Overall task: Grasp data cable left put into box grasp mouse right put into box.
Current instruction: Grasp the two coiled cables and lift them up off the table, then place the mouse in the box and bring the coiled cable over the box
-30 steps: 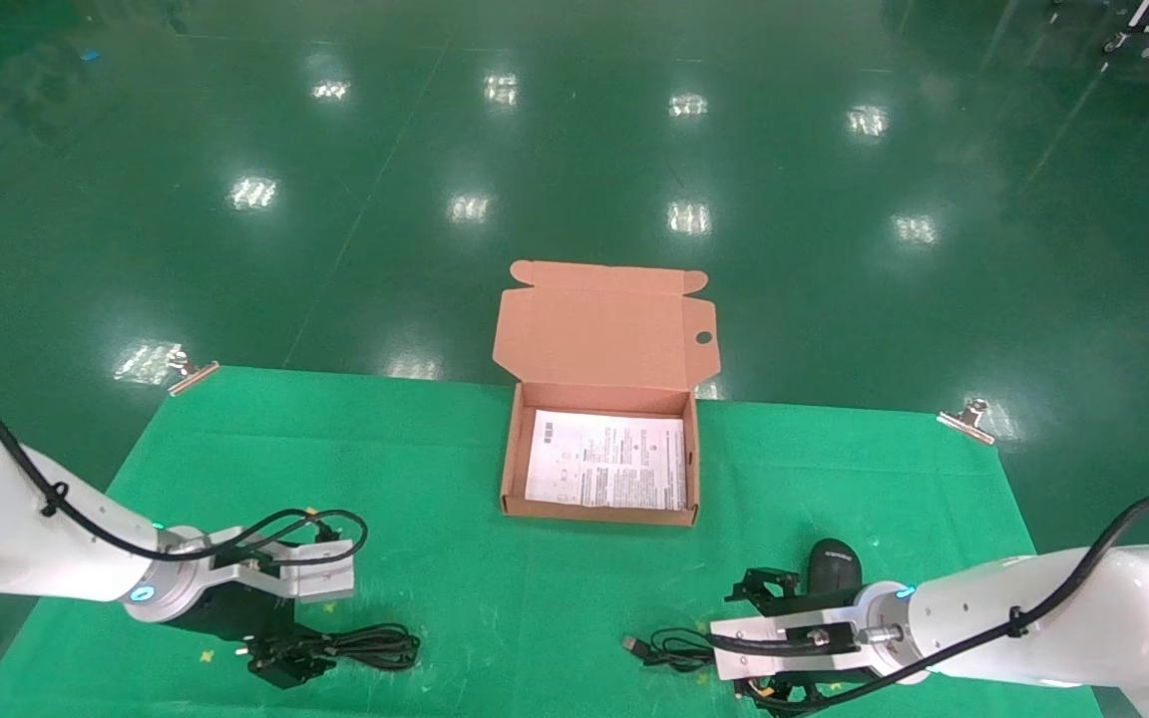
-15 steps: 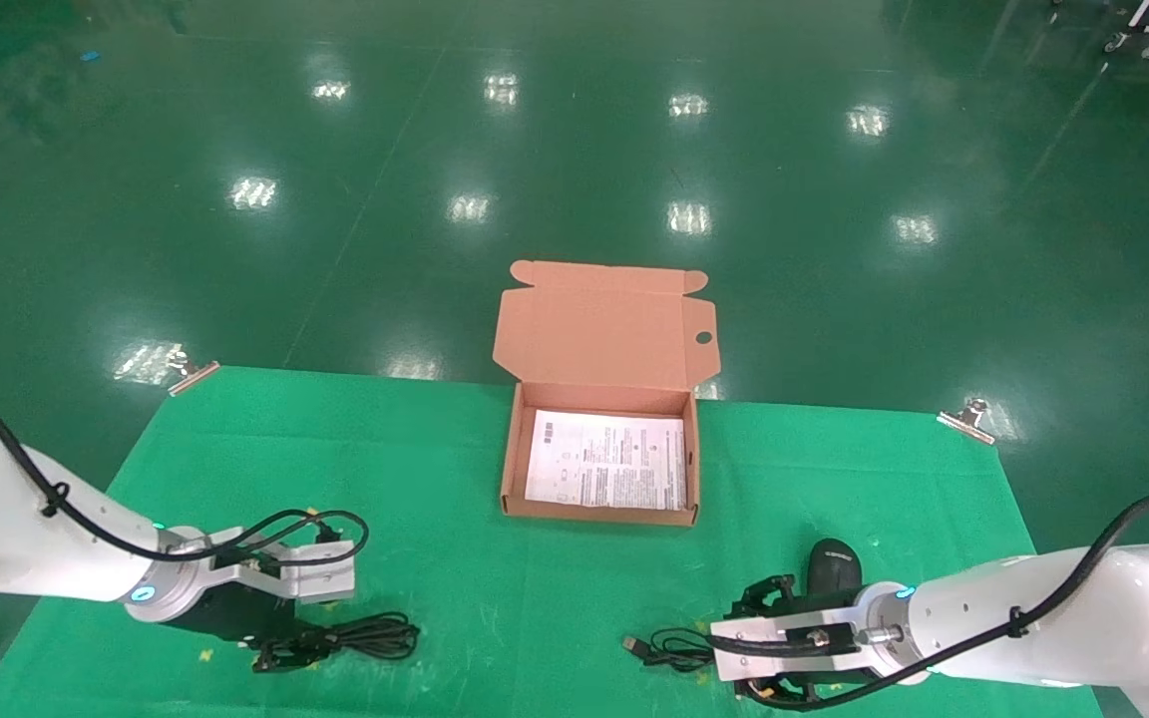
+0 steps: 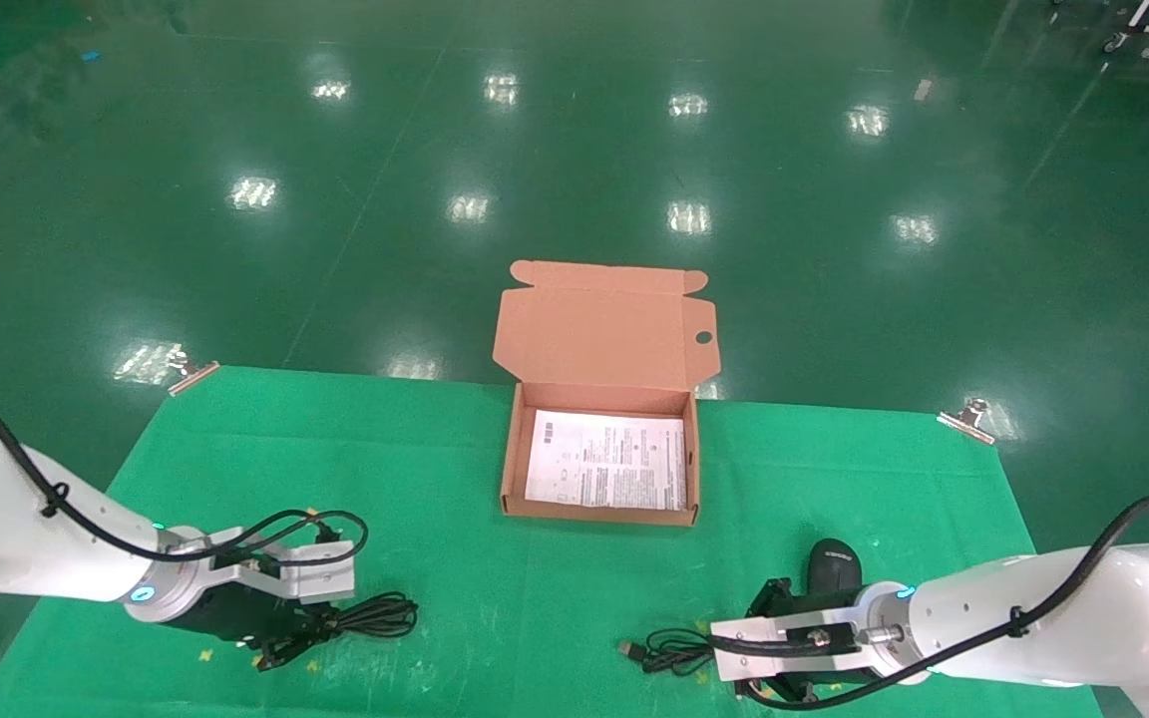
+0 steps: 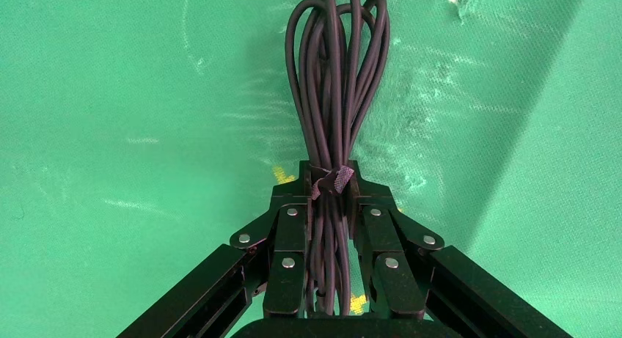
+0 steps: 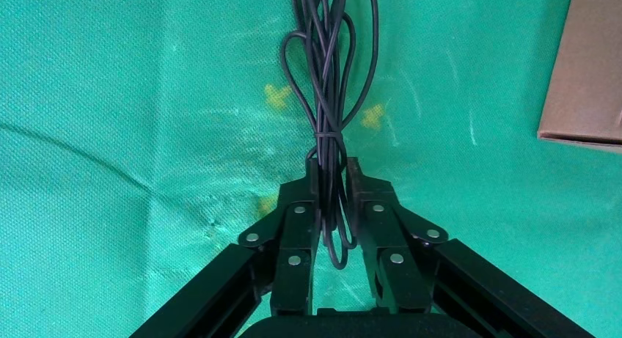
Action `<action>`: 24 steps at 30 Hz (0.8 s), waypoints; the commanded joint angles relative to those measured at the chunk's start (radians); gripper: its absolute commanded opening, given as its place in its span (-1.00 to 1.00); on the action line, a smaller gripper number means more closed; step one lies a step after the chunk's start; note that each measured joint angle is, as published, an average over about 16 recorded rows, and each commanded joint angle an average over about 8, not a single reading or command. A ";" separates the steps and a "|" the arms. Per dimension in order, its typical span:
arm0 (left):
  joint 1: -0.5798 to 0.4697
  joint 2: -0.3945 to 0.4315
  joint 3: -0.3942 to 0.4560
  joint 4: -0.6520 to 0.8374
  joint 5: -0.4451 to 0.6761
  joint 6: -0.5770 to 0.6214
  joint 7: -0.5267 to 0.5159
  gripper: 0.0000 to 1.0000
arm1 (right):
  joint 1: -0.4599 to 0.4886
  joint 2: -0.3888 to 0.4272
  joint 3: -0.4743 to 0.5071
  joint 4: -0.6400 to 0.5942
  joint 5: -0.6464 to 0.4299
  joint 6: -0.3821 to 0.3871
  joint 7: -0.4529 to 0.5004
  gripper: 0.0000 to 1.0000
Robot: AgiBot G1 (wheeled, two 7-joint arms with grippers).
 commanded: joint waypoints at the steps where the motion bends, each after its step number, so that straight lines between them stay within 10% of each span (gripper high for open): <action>1: 0.001 0.001 0.001 0.002 0.002 -0.002 -0.002 -1.00 | 0.000 -0.001 -0.001 0.000 -0.001 0.000 -0.001 -1.00; 24: -0.158 -0.111 -0.062 -0.269 -0.014 -0.003 0.015 -1.00 | 0.129 0.202 0.195 0.271 0.069 0.106 0.210 -1.00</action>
